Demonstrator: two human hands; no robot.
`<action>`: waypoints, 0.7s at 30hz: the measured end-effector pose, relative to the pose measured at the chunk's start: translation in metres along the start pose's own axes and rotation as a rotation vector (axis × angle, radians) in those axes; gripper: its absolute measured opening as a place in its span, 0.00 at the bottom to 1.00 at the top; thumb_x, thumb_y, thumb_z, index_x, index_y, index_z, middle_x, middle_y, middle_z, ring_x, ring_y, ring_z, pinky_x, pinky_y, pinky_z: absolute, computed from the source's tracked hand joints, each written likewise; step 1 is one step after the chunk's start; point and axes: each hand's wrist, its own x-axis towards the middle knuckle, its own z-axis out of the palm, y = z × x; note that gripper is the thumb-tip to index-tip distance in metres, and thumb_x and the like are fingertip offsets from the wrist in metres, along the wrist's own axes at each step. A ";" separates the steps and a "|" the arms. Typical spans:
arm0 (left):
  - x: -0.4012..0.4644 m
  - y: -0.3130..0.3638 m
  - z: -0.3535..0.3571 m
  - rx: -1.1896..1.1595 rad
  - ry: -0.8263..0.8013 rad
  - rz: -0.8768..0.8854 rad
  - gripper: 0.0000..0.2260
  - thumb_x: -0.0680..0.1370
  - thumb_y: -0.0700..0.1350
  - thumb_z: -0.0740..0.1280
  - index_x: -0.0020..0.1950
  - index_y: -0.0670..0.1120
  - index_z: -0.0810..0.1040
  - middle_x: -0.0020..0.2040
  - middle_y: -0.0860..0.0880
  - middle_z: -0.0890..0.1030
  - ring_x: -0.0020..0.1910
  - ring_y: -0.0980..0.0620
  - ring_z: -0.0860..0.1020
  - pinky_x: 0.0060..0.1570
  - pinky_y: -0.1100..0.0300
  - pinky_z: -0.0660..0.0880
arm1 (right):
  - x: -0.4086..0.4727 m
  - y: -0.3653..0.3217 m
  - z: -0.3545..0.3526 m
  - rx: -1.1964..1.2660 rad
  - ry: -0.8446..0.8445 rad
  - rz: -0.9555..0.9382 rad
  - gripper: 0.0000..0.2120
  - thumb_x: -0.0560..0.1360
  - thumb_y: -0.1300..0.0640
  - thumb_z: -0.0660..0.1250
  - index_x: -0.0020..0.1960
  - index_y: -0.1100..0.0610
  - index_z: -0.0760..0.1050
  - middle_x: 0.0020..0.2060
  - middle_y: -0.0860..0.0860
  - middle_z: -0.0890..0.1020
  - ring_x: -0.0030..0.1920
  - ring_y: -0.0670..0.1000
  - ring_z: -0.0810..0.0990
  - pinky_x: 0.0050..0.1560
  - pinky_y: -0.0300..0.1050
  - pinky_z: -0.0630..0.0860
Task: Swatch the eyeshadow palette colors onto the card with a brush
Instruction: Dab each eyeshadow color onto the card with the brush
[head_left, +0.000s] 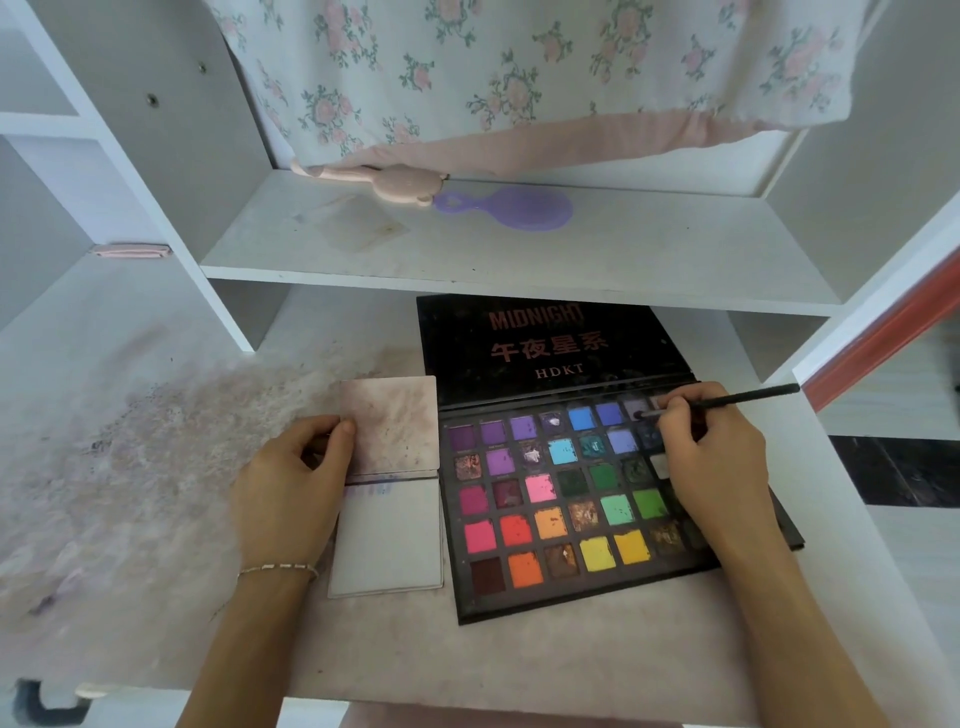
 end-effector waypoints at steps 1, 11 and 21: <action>0.000 0.000 0.000 -0.001 -0.001 0.001 0.04 0.74 0.46 0.67 0.42 0.49 0.81 0.32 0.53 0.77 0.35 0.53 0.73 0.33 0.64 0.65 | 0.000 0.000 0.000 0.004 -0.004 -0.006 0.05 0.77 0.61 0.58 0.44 0.54 0.69 0.32 0.42 0.74 0.33 0.39 0.74 0.30 0.22 0.67; 0.000 0.001 0.000 -0.010 -0.005 -0.011 0.04 0.74 0.46 0.67 0.42 0.49 0.81 0.32 0.54 0.76 0.35 0.52 0.74 0.36 0.61 0.65 | 0.000 -0.001 0.000 0.000 -0.027 -0.010 0.04 0.77 0.60 0.58 0.45 0.54 0.70 0.33 0.41 0.74 0.35 0.38 0.74 0.32 0.21 0.67; 0.000 0.000 0.000 -0.011 0.000 -0.008 0.04 0.74 0.46 0.67 0.43 0.48 0.82 0.33 0.52 0.77 0.36 0.50 0.74 0.38 0.59 0.67 | -0.010 -0.019 -0.001 0.113 -0.063 -0.060 0.09 0.76 0.63 0.60 0.43 0.50 0.70 0.35 0.41 0.76 0.37 0.38 0.77 0.30 0.24 0.71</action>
